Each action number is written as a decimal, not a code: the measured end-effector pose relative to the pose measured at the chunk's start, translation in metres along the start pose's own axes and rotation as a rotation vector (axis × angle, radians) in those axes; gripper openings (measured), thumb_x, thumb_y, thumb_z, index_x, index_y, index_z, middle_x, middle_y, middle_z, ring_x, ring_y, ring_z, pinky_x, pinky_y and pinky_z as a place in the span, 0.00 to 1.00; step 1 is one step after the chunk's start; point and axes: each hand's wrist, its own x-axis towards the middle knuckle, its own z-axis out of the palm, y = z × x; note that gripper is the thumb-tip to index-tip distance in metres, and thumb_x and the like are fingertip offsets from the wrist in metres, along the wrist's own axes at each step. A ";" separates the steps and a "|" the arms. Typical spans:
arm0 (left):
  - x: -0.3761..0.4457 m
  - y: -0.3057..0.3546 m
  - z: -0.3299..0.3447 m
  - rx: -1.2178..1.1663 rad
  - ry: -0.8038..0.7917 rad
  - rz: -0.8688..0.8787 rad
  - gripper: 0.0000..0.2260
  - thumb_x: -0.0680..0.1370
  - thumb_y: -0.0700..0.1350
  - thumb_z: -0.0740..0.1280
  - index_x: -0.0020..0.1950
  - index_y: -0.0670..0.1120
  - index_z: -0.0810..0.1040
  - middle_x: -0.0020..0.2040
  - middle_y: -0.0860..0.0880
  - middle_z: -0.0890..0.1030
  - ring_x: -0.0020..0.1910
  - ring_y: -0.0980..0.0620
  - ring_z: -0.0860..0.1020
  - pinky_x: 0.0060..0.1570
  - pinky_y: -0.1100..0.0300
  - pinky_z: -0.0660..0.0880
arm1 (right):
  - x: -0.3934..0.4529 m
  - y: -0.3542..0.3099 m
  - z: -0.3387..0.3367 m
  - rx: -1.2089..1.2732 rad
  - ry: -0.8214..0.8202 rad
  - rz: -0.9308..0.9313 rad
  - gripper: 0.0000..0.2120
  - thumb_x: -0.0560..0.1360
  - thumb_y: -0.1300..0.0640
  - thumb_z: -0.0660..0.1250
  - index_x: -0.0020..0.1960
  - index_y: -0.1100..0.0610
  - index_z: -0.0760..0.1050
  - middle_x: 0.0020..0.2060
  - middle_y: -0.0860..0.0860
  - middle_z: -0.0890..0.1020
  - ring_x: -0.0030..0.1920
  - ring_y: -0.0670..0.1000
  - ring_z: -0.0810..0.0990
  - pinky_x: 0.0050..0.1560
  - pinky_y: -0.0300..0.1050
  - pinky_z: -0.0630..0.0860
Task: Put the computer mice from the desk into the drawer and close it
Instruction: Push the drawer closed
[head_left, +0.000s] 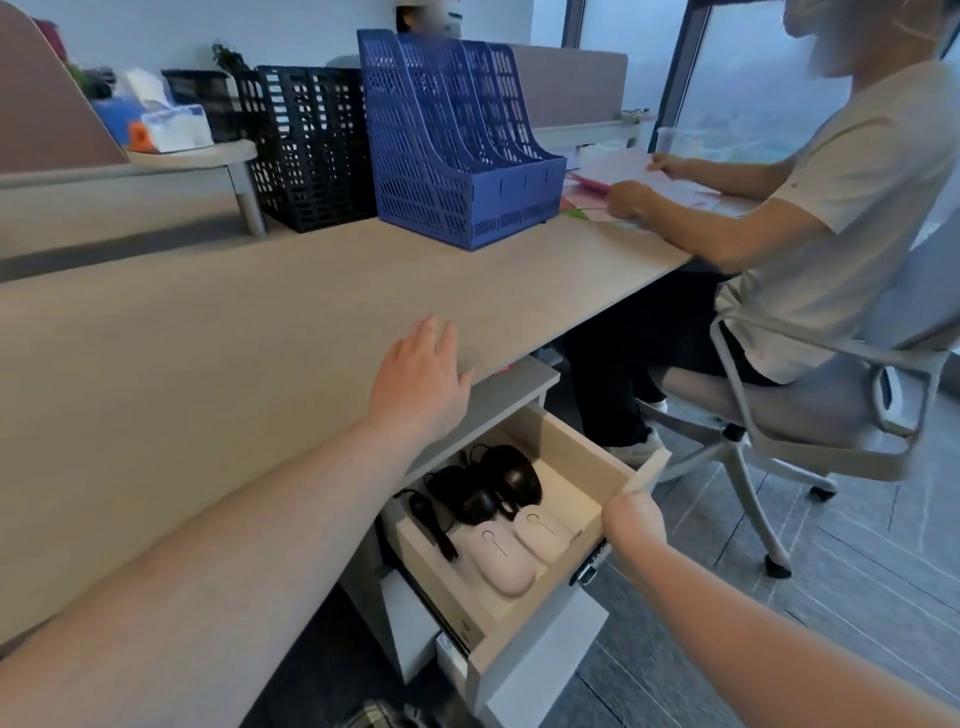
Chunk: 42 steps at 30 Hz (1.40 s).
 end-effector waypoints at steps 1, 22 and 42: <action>0.005 -0.006 0.002 0.005 -0.033 -0.016 0.29 0.81 0.55 0.50 0.77 0.40 0.49 0.78 0.40 0.51 0.77 0.44 0.51 0.74 0.48 0.54 | 0.004 -0.005 0.001 0.002 0.010 -0.048 0.14 0.77 0.68 0.59 0.62 0.63 0.72 0.50 0.53 0.78 0.53 0.52 0.78 0.45 0.41 0.65; 0.041 -0.048 0.025 -0.067 -0.261 -0.060 0.32 0.79 0.64 0.43 0.78 0.47 0.46 0.79 0.51 0.46 0.77 0.54 0.45 0.76 0.50 0.45 | 0.066 -0.099 0.032 1.073 0.033 0.045 0.18 0.83 0.54 0.45 0.60 0.63 0.68 0.46 0.56 0.72 0.43 0.54 0.71 0.45 0.46 0.66; 0.046 -0.050 0.031 -0.055 -0.239 -0.076 0.33 0.78 0.65 0.44 0.78 0.48 0.47 0.79 0.52 0.47 0.77 0.55 0.46 0.76 0.51 0.45 | 0.085 -0.130 0.036 0.941 0.010 -0.059 0.05 0.81 0.60 0.51 0.50 0.52 0.63 0.45 0.52 0.72 0.44 0.52 0.70 0.46 0.42 0.67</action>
